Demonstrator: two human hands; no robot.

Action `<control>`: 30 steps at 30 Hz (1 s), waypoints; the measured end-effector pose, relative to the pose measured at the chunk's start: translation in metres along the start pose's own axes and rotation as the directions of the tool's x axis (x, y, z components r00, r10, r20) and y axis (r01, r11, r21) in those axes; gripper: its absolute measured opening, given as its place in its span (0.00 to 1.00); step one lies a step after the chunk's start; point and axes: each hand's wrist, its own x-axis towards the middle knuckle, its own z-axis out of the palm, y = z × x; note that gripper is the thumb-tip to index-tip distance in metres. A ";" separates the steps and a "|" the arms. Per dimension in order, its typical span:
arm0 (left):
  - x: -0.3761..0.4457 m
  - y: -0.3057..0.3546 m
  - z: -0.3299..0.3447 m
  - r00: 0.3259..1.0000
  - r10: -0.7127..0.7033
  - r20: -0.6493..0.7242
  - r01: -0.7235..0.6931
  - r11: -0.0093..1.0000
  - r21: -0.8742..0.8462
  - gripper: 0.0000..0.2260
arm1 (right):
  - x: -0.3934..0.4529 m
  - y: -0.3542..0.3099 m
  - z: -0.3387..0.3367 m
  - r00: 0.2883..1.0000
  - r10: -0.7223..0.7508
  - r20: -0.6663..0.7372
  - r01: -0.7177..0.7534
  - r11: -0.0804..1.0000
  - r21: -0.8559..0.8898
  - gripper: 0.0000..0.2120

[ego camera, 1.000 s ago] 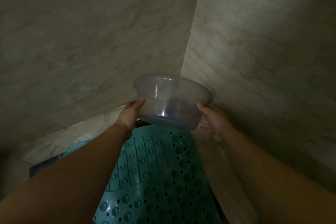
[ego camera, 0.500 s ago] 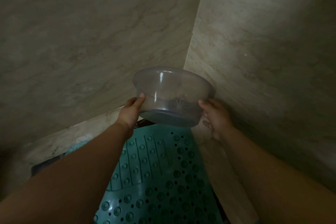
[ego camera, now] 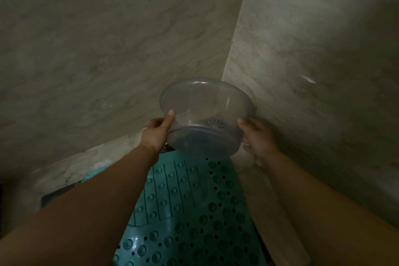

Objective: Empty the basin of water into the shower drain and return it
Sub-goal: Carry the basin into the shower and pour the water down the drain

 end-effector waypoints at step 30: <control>-0.008 0.006 -0.014 0.998 -0.012 0.066 0.006 0.995 0.100 0.42 | -0.023 -0.010 0.006 0.999 0.039 -0.010 -0.039 0.999 0.018 0.22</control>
